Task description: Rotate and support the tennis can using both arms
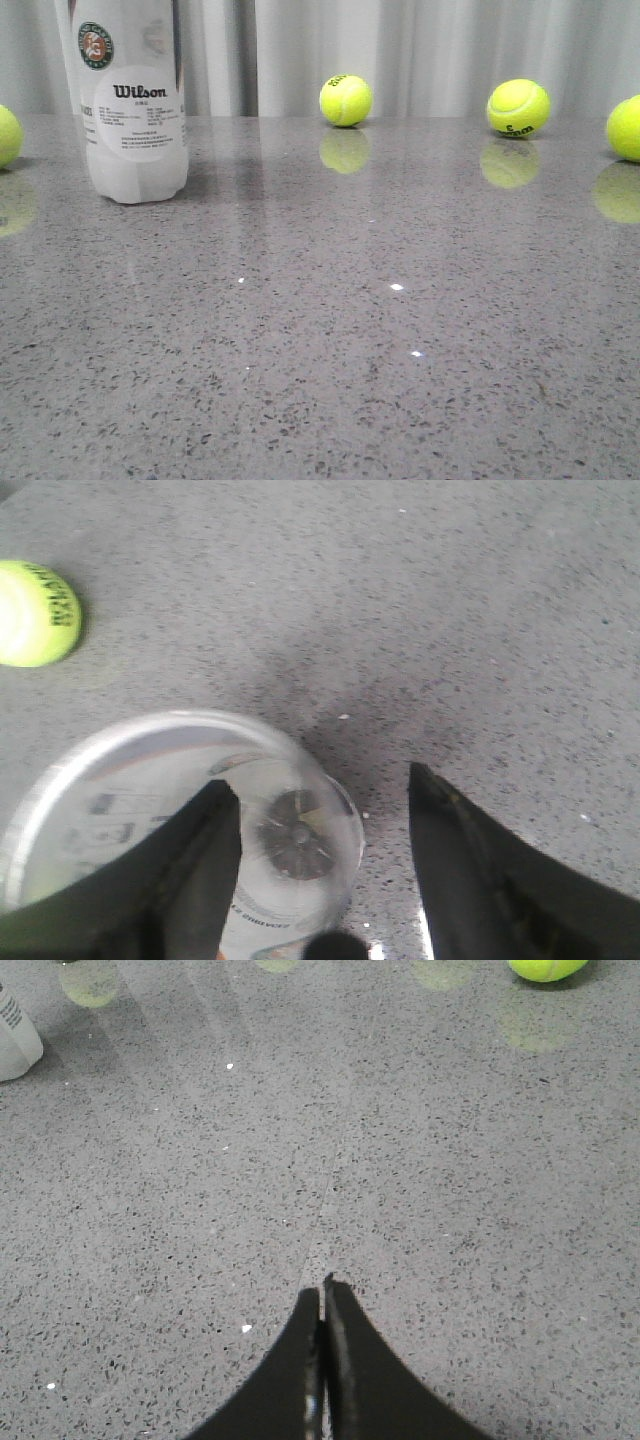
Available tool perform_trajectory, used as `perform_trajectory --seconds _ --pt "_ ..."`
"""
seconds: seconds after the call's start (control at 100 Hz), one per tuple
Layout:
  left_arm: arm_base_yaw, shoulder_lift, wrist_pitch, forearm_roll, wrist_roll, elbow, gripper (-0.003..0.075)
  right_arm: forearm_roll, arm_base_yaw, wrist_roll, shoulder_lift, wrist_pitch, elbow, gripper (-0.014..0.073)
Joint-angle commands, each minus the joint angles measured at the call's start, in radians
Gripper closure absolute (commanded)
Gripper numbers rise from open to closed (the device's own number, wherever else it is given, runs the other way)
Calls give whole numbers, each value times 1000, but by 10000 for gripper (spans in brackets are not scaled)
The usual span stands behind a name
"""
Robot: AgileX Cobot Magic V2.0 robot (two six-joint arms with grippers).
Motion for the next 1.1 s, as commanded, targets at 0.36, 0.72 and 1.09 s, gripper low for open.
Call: perform_trajectory --seconds 0.36,0.72,1.09 --pt "3 -61 -48 -35 11 -46 428 -9 -5 -2 12 -68 -22 662" --pt "3 -205 -205 -52 -9 -4 739 -9 -5 -2 12 -68 -22 662" --pt "3 -508 -608 -41 -82 469 739 -9 -5 -2 12 -68 -22 662"
